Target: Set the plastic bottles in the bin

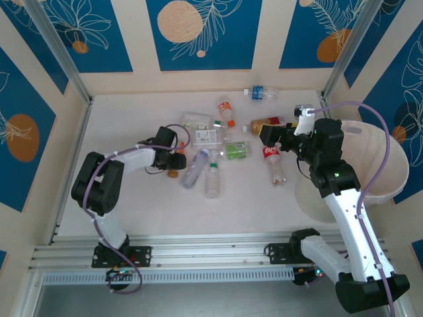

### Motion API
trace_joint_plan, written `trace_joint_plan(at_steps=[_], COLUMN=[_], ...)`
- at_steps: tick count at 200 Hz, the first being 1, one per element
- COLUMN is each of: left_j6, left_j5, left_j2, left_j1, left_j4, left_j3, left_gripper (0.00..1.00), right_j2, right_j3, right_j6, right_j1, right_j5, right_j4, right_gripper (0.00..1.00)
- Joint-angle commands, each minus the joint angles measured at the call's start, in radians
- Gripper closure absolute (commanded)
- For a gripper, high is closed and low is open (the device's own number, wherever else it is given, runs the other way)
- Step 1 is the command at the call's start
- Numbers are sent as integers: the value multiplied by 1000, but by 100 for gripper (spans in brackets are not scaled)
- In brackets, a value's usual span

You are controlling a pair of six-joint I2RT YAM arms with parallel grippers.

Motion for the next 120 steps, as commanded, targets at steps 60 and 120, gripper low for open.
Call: trace_joint_plan(at_steps=[60,120], left_j6=[68,96], left_j5=[50,206], left_j2=[-154,-338], left_j1=[-5,-68], left_j4=[60,166], left_j3=[-27,-27], left_gripper=[82,100], right_j2=[7,5], right_j3=[13,18], right_j6=[23,104], right_j1=[23,36], right_j5=[2,-12], right_j4=[4,-15], right_gripper=[1,0])
